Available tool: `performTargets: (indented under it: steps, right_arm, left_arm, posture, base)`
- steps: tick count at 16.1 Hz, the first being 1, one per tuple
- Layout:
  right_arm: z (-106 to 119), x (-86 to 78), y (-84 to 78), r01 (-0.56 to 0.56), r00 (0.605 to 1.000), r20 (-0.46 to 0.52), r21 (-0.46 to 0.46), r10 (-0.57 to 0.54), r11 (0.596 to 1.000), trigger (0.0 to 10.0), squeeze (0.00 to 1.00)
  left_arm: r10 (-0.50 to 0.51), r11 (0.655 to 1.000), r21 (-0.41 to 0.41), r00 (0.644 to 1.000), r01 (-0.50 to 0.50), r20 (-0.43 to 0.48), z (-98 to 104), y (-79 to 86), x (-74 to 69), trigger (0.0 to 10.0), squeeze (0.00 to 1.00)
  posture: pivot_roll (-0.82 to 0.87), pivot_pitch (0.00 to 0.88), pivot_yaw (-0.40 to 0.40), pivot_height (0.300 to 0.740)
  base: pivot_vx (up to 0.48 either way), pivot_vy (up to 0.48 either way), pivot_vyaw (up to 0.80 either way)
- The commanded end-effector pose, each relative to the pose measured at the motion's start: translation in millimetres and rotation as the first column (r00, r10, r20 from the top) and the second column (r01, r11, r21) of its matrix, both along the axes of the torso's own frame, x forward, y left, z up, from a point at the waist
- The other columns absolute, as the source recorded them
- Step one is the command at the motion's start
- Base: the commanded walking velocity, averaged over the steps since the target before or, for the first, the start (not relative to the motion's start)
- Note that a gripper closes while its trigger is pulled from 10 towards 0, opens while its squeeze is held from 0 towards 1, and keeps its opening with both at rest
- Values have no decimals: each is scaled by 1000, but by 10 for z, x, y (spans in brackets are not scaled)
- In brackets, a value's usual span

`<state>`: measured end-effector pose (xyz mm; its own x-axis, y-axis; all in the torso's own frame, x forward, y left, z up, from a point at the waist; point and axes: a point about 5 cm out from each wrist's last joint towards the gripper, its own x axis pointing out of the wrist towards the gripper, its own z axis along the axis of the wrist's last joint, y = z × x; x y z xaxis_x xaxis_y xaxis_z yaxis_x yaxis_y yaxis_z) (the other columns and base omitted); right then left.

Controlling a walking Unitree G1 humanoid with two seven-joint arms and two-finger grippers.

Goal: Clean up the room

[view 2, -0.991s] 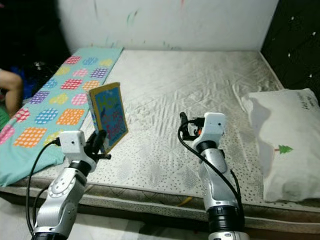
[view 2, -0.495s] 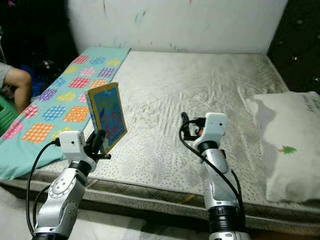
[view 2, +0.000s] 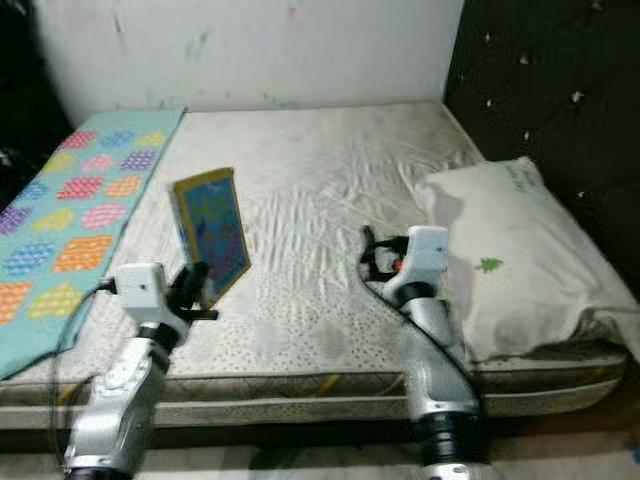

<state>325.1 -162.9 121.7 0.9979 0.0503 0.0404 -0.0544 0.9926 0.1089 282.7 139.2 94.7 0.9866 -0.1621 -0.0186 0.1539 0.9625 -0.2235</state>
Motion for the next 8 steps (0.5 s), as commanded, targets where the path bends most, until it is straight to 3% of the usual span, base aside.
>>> performTargets:
  steps: [1, 3, 5, 8]
  right_arm:
    - [43, 28, 51, -12, 1000, 13, 5, 12, 1000, 10000, 0]
    - [46, 29, 52, -12, 1000, 15, 2, 12, 1000, 10000, 0]
    - [42, 29, 49, -12, 1000, 15, 1, 12, 1000, 10000, 0]
    - [38, 31, 41, -10, 1000, 13, -3, 10, 1000, 10000, 0]
  left_arm:
    - [3, 1000, 10, 999, -4, 51, 118, 26, 40, 10000, 0]
    - [2, 1000, 5, 999, -2, 55, 127, 23, 42, 10000, 0]
    - [8, 1000, -18, 999, -7, 54, 125, 19, 45, 10000, 0]
    - [-2, 1000, 18, 996, 0, 86, 146, 23, 44, 10000, 0]
  posture:
    - [-84, 0, 58, 740]
    - [-84, 0, 58, 740]
    - [-87, 0, 60, 740]
    - [-87, 0, 60, 740]
  base:
    - [0, -322, 0]
    - [0, -362, 0]
    - [0, 0, 0]
    - [0, 0, 0]
